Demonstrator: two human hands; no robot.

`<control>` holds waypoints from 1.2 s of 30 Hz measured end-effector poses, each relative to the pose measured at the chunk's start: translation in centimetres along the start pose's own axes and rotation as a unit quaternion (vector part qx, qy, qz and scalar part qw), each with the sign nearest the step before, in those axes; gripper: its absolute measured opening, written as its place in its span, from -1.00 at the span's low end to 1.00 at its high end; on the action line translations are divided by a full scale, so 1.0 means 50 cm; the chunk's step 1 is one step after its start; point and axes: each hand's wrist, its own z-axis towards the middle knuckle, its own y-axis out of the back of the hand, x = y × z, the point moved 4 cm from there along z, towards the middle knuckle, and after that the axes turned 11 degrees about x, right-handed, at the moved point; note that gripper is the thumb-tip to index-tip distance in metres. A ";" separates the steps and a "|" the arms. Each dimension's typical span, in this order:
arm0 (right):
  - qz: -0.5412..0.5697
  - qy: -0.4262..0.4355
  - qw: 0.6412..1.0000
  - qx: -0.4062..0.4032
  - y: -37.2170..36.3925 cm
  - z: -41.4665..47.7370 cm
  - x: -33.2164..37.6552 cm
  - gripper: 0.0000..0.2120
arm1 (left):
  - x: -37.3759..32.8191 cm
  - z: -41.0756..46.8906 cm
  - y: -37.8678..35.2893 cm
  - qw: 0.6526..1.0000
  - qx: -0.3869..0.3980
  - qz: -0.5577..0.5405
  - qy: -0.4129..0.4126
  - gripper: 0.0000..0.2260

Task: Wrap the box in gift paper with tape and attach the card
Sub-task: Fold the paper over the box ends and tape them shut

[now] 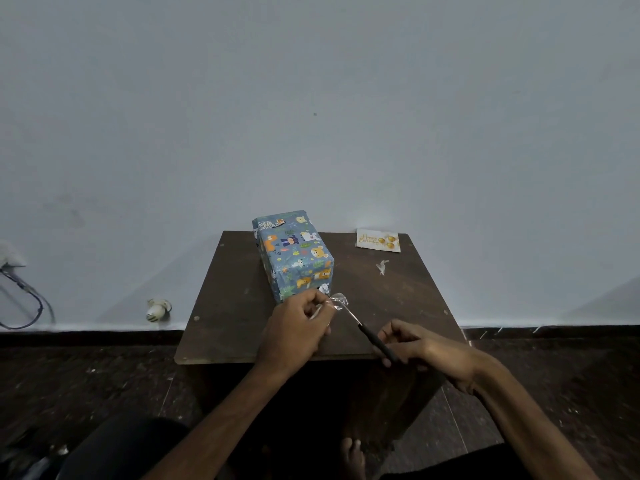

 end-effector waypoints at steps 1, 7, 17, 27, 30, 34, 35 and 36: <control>0.003 0.005 1.000 0.002 -0.005 0.003 0.004 -0.40 | 0.001 0.000 0.001 1.000 0.002 0.001 -0.001 -0.87; 0.045 0.032 0.998 0.003 -0.024 0.024 0.013 -0.41 | -0.001 0.002 -0.003 1.000 0.011 0.026 -0.006 -0.84; 0.065 0.084 0.994 -0.017 -0.020 0.039 0.019 -0.60 | 0.005 0.009 0.003 1.000 0.011 0.026 -0.008 -0.86; 0.092 0.099 0.986 -0.096 0.005 0.042 0.020 -0.82 | 0.011 0.019 0.012 1.000 0.007 -0.023 0.014 -0.86; -0.110 0.026 0.966 -0.231 0.047 0.039 -0.003 -0.80 | 0.012 0.020 0.012 0.999 0.007 -0.040 0.014 -0.87; -0.349 -0.045 0.884 -0.309 0.056 0.043 0.004 -0.85 | 0.015 0.022 0.010 0.998 0.013 -0.058 0.015 -0.88; -0.374 -0.066 0.878 -0.292 0.050 0.050 0.007 -0.85 | 0.016 0.022 0.008 0.998 0.014 -0.061 0.013 -0.88; -0.404 -0.087 0.869 -0.271 0.045 0.057 0.009 -0.83 | 0.016 0.021 0.007 0.998 0.013 -0.064 0.011 -0.88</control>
